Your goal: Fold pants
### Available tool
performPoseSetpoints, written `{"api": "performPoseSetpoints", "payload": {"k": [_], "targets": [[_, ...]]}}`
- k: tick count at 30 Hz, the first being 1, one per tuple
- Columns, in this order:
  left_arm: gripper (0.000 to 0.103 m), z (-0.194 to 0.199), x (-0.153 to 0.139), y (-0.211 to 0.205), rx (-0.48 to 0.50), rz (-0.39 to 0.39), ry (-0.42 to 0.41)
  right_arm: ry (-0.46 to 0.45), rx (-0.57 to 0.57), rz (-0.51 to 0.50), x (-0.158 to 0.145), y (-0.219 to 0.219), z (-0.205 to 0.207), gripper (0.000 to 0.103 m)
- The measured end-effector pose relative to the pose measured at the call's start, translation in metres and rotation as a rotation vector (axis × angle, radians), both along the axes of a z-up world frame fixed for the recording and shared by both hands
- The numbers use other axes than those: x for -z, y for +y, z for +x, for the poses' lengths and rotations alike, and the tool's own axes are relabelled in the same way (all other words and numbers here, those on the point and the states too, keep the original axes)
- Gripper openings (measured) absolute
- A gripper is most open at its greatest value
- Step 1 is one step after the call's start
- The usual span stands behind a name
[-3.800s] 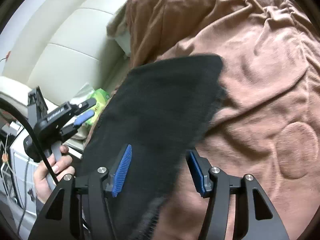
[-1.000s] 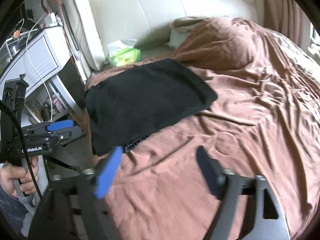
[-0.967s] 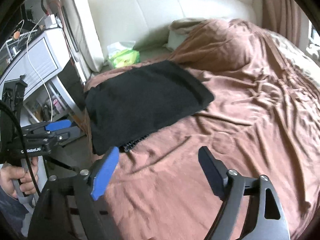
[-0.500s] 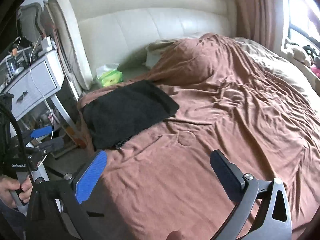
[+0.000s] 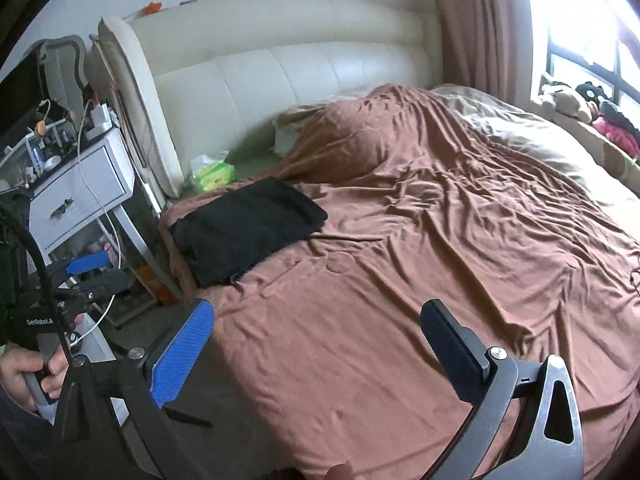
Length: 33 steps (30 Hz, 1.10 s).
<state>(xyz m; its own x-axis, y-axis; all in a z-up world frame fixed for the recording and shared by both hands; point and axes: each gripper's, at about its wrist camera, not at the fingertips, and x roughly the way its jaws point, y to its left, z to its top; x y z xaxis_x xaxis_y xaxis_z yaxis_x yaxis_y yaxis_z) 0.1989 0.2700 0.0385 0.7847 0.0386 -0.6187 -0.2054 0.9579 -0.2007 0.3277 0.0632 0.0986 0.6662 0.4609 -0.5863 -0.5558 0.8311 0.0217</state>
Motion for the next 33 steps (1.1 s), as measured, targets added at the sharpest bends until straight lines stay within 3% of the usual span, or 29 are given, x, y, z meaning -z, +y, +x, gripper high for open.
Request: {"api": "performPoseSetpoints", "payload": {"k": [16, 33], "targets": [[0.102, -0.049, -0.029, -0.069, 0.101, 0.023, -0.056, -0.052, 0.071, 0.088, -0.030, -0.092, -0.096, 0.103], [0.103, -0.107, -0.047, -0.156, 0.224, 0.068, -0.138, -0.102, 0.145, 0.118, -0.029, -0.175, -0.201, 0.103]]}}
